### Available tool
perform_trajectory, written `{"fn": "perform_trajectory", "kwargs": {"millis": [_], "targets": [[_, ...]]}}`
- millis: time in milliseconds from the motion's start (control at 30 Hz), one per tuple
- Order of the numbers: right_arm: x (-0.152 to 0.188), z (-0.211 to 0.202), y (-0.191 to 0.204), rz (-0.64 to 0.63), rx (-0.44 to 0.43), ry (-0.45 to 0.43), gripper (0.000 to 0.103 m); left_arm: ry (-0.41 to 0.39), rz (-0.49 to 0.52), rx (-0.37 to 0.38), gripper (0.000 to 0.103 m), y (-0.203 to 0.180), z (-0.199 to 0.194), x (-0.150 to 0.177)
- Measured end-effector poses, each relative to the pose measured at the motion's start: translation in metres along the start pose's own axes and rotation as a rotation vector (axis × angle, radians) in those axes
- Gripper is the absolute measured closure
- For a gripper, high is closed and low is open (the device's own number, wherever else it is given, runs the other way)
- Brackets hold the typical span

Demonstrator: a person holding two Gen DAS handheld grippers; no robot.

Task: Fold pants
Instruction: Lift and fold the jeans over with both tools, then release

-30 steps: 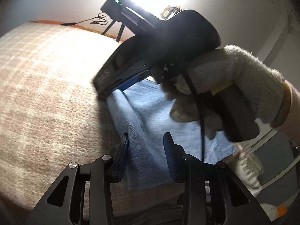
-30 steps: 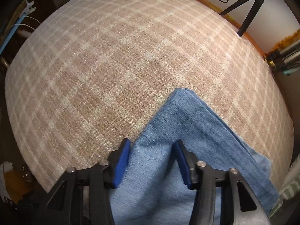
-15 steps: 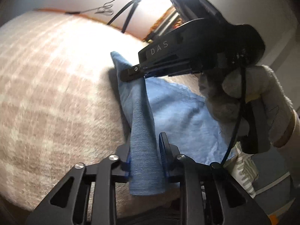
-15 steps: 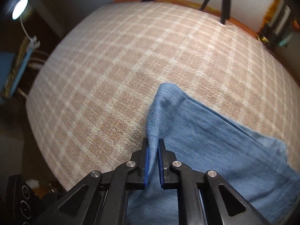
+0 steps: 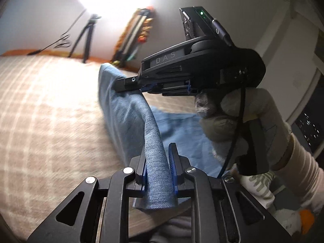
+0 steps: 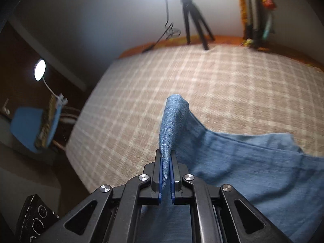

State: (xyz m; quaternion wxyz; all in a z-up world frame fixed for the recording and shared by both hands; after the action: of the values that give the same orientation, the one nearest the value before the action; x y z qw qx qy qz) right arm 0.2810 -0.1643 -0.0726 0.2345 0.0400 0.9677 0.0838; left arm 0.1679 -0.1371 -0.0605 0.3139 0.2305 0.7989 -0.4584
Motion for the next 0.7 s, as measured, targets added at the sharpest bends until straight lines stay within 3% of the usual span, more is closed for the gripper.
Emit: {"fn": "perform_trajectory", "kwargs": {"millis": [367,700], "targets": [[0.009,-0.055,-0.086,0.118,-0.007,-0.12,0.1,0.078,0.08,0.11,0.088,-0.059,0.066,-0.021],[0.03,-0.095,-0.184,0.261,0.019,-0.178,0.1,0.167,0.148,0.191,0.089,-0.102,0.128,-0.025]]}}
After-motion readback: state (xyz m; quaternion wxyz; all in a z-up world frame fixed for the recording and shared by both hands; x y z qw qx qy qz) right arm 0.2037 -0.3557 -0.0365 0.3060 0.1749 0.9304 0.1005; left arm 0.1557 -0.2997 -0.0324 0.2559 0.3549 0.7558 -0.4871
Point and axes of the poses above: each gripper's, at about its wrist camera, not at the fingertips, and z roughly the way its jaws point, y to its left, x to its underside, the point moved 4 cm from there along z, roughly the way its jaws point, and after that the axes turned 12 degrees about x, right-handed, at the moved point
